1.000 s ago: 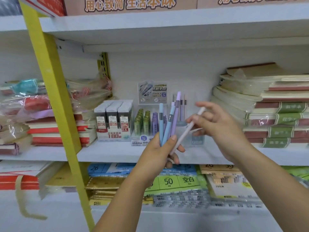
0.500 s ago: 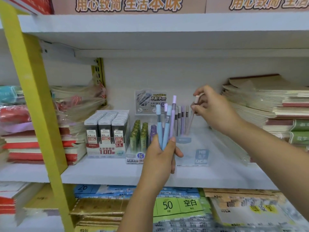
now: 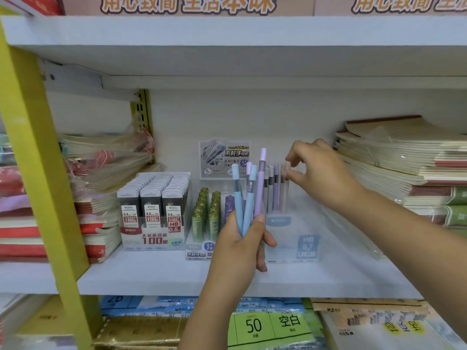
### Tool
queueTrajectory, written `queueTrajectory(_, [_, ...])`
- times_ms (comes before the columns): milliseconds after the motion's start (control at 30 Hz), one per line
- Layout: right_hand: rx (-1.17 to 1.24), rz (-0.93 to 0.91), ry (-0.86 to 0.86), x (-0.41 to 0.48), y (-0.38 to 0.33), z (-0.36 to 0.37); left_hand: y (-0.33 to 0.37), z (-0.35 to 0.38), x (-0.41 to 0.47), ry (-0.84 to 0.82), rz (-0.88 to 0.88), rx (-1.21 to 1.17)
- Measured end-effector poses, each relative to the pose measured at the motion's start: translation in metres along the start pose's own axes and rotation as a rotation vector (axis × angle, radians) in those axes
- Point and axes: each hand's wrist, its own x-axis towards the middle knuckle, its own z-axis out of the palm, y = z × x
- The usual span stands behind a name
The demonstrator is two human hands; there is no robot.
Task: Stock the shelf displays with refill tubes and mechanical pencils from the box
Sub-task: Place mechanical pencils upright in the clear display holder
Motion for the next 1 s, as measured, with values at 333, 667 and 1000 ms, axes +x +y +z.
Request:
queueTrajectory(333, [0.157, 0.152, 0.08, -0.009, -0.004, 0.0, 0.007, -0.006, -0.003, -0.021, -0.081, -0.046])
queueTrajectory(667, [1.15, 0.352, -0.148, -0.016, -0.046, -0.024, 0.011, -0.002, -0.001, -0.066, -0.11, -0.091])
queueTrajectory(1000, [0.502, 0.162, 0.016, -0.009, -0.013, -0.015, 0.004, -0.009, 0.003, 0.03, -0.112, -0.034])
